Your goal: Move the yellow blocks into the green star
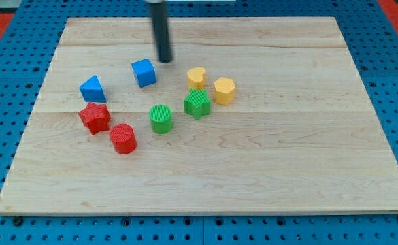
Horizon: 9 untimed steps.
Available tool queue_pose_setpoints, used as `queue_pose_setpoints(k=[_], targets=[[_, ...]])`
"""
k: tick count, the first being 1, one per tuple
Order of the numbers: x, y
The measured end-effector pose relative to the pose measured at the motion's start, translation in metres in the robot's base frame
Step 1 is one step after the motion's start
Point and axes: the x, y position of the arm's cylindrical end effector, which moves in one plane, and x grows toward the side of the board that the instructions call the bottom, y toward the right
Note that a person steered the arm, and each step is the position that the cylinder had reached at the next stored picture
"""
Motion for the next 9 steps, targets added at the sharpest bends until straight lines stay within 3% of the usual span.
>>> queue_pose_setpoints(k=[1, 4, 6, 7, 9], targets=[[0.007, 0.029], [0.044, 0.026], [0.06, 0.123], [0.084, 0.108], [0.084, 0.065]])
